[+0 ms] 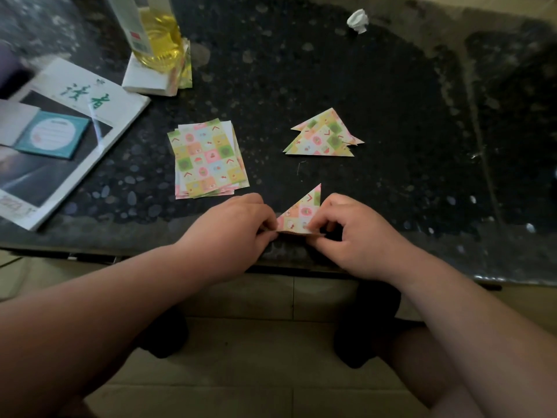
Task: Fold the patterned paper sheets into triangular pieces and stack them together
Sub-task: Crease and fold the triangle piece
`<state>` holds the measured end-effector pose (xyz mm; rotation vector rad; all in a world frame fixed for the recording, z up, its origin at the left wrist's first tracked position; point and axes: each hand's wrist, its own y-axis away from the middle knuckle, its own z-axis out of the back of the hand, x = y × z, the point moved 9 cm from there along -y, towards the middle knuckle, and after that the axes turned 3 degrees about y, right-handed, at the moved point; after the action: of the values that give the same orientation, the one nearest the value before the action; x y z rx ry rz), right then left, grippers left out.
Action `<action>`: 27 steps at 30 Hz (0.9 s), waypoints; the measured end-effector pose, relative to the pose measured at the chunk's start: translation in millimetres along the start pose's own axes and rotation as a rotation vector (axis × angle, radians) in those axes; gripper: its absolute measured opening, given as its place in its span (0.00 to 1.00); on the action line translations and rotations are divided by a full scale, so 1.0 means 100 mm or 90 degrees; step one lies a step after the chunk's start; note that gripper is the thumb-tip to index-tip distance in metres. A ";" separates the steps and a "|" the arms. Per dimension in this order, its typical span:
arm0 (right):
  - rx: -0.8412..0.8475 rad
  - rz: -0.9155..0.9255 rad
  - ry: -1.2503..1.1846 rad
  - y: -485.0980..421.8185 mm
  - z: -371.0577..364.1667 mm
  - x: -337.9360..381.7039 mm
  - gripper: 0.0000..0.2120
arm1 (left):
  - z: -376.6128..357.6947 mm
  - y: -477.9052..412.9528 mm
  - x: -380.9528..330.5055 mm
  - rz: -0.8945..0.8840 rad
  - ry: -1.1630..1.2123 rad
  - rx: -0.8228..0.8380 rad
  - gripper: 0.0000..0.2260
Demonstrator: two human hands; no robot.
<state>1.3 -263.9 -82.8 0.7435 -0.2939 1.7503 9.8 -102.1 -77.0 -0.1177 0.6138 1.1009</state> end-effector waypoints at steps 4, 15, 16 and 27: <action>0.006 -0.042 -0.018 -0.02 0.06 -0.02 0.04 | 0.01 -0.02 0.04 0.030 0.027 0.007 0.06; 0.089 -0.053 -0.050 0.00 0.03 -0.01 0.09 | -0.04 0.05 -0.13 -0.082 -0.017 0.009 0.11; 0.091 -0.051 -0.038 0.00 0.03 0.00 0.09 | -0.05 0.04 -0.14 -0.082 -0.020 0.008 0.10; 0.142 -0.078 -0.010 0.01 0.10 0.03 0.17 | 0.00 0.04 -0.16 -0.087 -0.037 -0.007 0.08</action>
<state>3.6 -266.9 -72.8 0.9169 -0.0613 1.6784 1.5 -113.4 -68.1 -0.1350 0.5395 0.9724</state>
